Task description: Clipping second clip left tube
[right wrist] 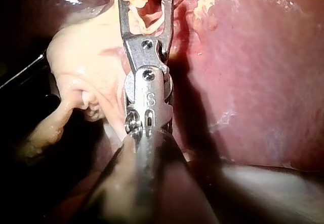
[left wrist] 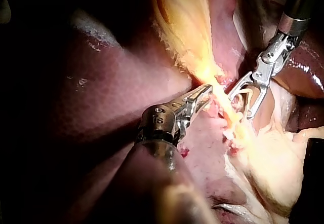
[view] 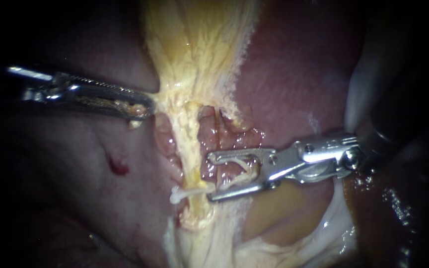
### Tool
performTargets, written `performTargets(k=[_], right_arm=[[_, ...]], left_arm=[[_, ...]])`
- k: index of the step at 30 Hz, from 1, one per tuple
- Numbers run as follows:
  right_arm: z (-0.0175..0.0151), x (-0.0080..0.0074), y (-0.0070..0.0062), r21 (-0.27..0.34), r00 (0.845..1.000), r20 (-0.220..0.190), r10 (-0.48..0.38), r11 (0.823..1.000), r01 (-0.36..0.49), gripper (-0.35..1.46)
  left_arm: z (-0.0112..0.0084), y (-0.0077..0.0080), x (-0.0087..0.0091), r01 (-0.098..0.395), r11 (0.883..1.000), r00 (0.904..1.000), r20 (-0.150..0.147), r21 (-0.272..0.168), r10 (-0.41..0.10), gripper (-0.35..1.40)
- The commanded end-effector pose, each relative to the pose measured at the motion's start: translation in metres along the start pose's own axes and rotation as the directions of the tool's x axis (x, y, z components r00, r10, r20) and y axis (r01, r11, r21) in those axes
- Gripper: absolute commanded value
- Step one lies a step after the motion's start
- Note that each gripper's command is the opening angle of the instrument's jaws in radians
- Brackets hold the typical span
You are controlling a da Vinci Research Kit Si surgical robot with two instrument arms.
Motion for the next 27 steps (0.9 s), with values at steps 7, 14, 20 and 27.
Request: performTargets(k=[7, 14, 20, 27], right_arm=[[0.0012, 0.0002, 0.0, 0.029, 1.0, -0.012, 0.023, 0.999, -0.022, 0.48], [0.0033, 0.0004, -0.0003, 0.055, 1.0, -0.016, 0.026, 0.998, -0.025, 0.48], [0.0047, 0.0007, -0.0008, 0.088, 0.999, -0.036, 0.035, 0.996, -0.032, 0.48], [0.0065, 0.0013, -0.0013, 0.136, 0.996, -0.076, 0.054, 0.99, -0.044, 0.47]], left_arm=[[0.0001, 0.0, 0.0001, -0.001, 1.0, 1.0, 0.0, -0.001, 0.001, -0.35], [0.0001, -0.0001, 0.0001, -0.001, 1.0, 1.0, 0.0, -0.001, 0.001, -0.35], [0.0001, -0.0001, 0.0001, -0.001, 1.0, 1.0, 0.0, -0.001, 0.001, -0.35], [0.0002, 0.0, 0.0001, -0.001, 1.0, 1.0, 0.0, -0.002, 0.001, -0.35]])
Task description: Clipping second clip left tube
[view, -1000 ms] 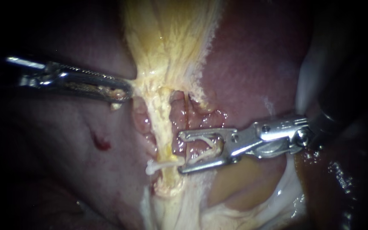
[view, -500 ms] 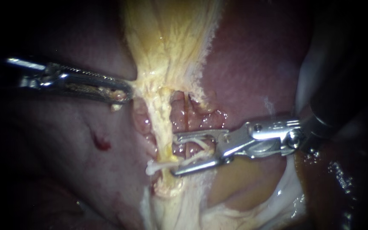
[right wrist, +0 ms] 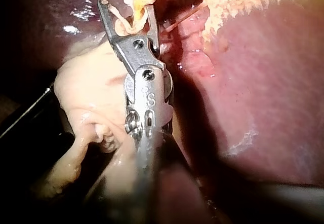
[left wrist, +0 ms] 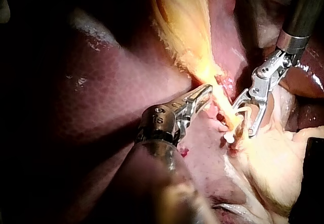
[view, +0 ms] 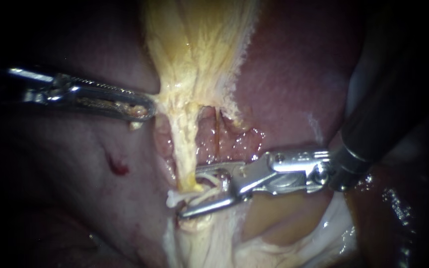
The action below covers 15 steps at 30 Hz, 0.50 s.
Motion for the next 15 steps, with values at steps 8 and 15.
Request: performTargets(k=[8, 15], right_arm=[[0.002, 0.0, 0.0007, 0.009, 1.0, -0.01, -0.005, 1.0, 0.005, 0.47], [0.0032, -0.0007, 0.0009, 0.013, 1.0, -0.019, -0.002, 1.0, 0.002, 0.48]], left_arm=[[0.0002, 0.0, 0.0, 0.0, 1.0, 1.0, 0.0, -0.002, 0.0, -0.35], [0.0003, 0.0, 0.0001, 0.0, 1.0, 1.0, 0.0, -0.002, 0.0, -0.35]])
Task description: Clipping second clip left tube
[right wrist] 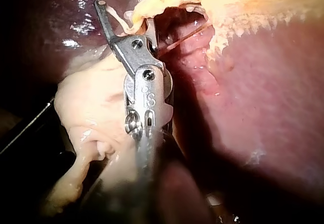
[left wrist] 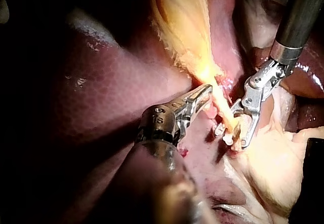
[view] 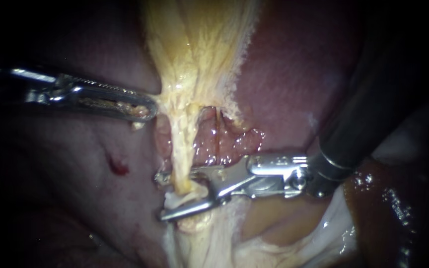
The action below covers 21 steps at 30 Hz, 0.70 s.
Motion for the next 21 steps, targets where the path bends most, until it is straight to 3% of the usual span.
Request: performTargets(k=[1, 10, 21], right_arm=[[0.0, -0.0001, -0.0001, 0.003, 1.0, -0.001, -0.001, 1.0, 0.001, 0.48], [-0.0003, 0.0003, -0.0013, 0.04, 1.0, -0.026, 0.001, 0.999, 0.0, 0.49], [0.0009, 0.0015, -0.005, 0.145, 1.0, -0.027, -0.015, 0.989, 0.018, 0.48]], left_arm=[[0.0, 0.0, 0.0, 0.0, 1.0, 1.0, 0.0, 0.0, 0.0, -0.35], [0.0, 0.0002, 0.0001, -0.001, 1.0, 1.0, 0.003, 0.002, 0.001, -0.35], [0.0, 0.0004, 0.0001, -0.002, 1.0, 1.0, 0.003, 0.003, 0.002, -0.35]])
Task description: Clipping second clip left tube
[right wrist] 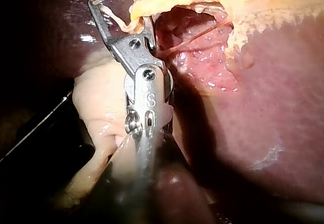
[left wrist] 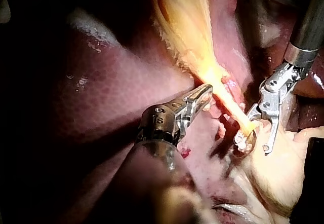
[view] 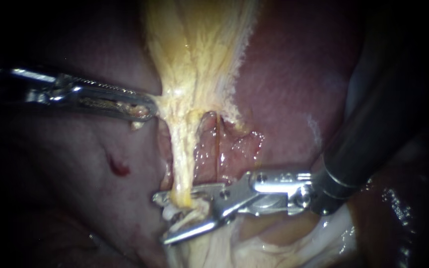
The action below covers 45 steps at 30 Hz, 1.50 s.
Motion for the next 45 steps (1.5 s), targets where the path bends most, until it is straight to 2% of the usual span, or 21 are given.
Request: performTargets(k=[1, 5, 12, 21, 35, 41, 42, 45], right_arm=[[0.0001, 0.0001, -0.0002, 0.01, 1.0, 0.002, -0.002, 1.0, 0.002, 0.47], [0.0005, 0.0003, -0.0007, 0.02, 1.0, 0.003, -0.007, 1.0, 0.007, 0.46], [0.0002, 0.0002, -0.0003, 0.009, 1.0, 0.002, -0.007, 1.0, 0.007, 0.41], [-0.0009, -0.0005, 0.0007, -0.02, 1.0, 0.0, 0.004, 1.0, -0.004, 0.21], [-0.0011, -0.0005, 0.0006, -0.019, 1.0, 0.0, 0.004, 1.0, -0.004, -0.03], [-0.0013, -0.0005, 0.0005, -0.027, 1.0, 0.0, 0.004, 1.0, -0.004, -0.23], [-0.0013, -0.0006, 0.0005, -0.03, 1.0, -0.001, 0.004, 1.0, -0.004, -0.35], [-0.0015, -0.0005, 0.0005, -0.03, 1.0, -0.001, 0.01, 0.999, -0.01, -0.35]], left_arm=[[0.0, 0.0001, 0.0, 0.0, 1.0, 1.0, 0.0, 0.0, 0.0, -0.35], [0.0, 0.0002, 0.0, 0.0, 1.0, 1.0, 0.0, 0.001, 0.0, -0.35], [0.0001, 0.0002, 0.0, 0.0, 1.0, 1.0, 0.0, 0.001, 0.0, -0.35], [0.0001, 0.0002, 0.0001, -0.001, 1.0, 1.0, -0.003, 0.0, 0.001, -0.35], [0.0001, 0.0002, 0.0001, -0.001, 1.0, 1.0, -0.003, 0.0, 0.001, -0.35], [0.0001, 0.0002, 0.0001, -0.001, 1.0, 1.0, -0.003, 0.0, 0.001, -0.35], [0.0001, 0.0002, 0.0001, -0.001, 1.0, 1.0, -0.003, 0.0, 0.001, -0.35], [0.0001, 0.0002, 0.0001, -0.001, 1.0, 1.0, -0.003, 0.0, 0.001, -0.35]])
